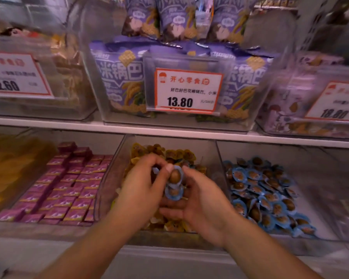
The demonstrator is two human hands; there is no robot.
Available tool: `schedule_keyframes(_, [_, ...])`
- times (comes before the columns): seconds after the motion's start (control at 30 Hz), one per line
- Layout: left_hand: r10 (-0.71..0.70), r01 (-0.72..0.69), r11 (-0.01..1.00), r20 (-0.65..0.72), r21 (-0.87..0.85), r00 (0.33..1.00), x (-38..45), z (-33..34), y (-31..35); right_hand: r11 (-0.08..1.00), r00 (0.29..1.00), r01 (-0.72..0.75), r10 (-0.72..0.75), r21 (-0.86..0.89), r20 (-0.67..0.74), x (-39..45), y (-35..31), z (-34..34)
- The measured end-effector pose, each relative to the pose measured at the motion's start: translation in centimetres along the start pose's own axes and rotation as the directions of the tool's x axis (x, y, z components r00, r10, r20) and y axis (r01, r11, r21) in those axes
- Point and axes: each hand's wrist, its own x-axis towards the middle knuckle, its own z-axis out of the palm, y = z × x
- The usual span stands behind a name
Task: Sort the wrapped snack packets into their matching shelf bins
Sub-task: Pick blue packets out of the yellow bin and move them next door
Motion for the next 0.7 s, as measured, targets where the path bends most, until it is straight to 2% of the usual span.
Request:
schedule_keyframes(0.07, [0.08,-0.08,0.997,0.041,-0.009,0.996,-0.6,2.0,1.7,0.984,0.999,0.035,-0.033,0.176,-0.017,-0.6,-0.4,0.3])
schedule_keyframes(0.13, [0.108,-0.108,0.994,0.116,-0.009,0.987,-1.3,3.7,2.7,0.964,0.994,0.09,-0.072,0.251,-0.078,-1.4,-1.4,-0.1])
schedule_keyframes(0.2, [0.115,-0.08,0.978,0.178,-0.191,0.977,-1.6,4.8,3.6,0.96,0.986,0.152,-0.131,0.235,-0.1,-2.4,-2.1,-1.1])
schedule_keyframes(0.23, [0.134,-0.059,0.932,0.189,-0.358,0.973,-1.6,5.2,4.1,0.959,0.98,0.189,-0.172,0.211,-0.099,-2.9,-2.5,-1.7])
schedule_keyframes(0.3, [0.126,0.002,0.743,0.143,-0.67,0.982,-1.3,5.8,4.6,0.949,0.964,0.265,-0.258,0.171,-0.065,-4.0,-3.2,-2.8])
schedule_keyframes(0.33, [0.09,0.033,0.656,0.121,-0.754,0.989,-1.0,6.0,4.5,0.946,0.958,0.288,-0.285,0.149,-0.044,-4.4,-3.6,-3.5])
schedule_keyframes(0.37, [0.066,0.042,0.631,0.107,-0.775,0.992,-0.8,6.1,4.3,0.948,0.953,0.304,-0.301,0.1,-0.043,-4.8,-4.1,-4.4])
schedule_keyframes(0.4, [0.063,0.019,0.7,0.088,-0.714,0.994,-0.5,6.2,3.9,0.952,0.95,0.307,-0.306,0.017,-0.06,-5.0,-4.6,-5.6])
schedule_keyframes(0.47, [0.107,-0.067,0.926,0.087,-0.372,0.99,0.4,6.1,2.3,0.946,0.944,0.267,-0.295,-0.184,-0.146,-4.9,-5.7,-8.6])
schedule_keyframes(0.5, [0.142,-0.123,0.98,0.12,-0.155,0.983,0.8,6.0,1.4,0.934,0.929,0.231,-0.295,-0.272,-0.225,-4.6,-6.2,-10.2])
schedule_keyframes(0.57, [0.21,-0.242,0.964,0.241,0.111,0.948,1.9,6.1,-0.5,0.926,0.855,0.204,-0.327,-0.317,-0.404,-3.4,-6.8,-13.7])
schedule_keyframes(0.63, [0.2,-0.286,0.936,0.362,0.203,0.911,2.7,6.4,-1.8,0.95,0.796,0.294,-0.305,-0.107,-0.523,-2.1,-7.5,-15.8])
schedule_keyframes(0.7, [0.148,-0.296,0.913,0.448,0.281,0.882,3.3,6.7,-2.6,0.909,0.838,0.382,-0.264,0.167,-0.478,-0.8,-8.6,-16.3])
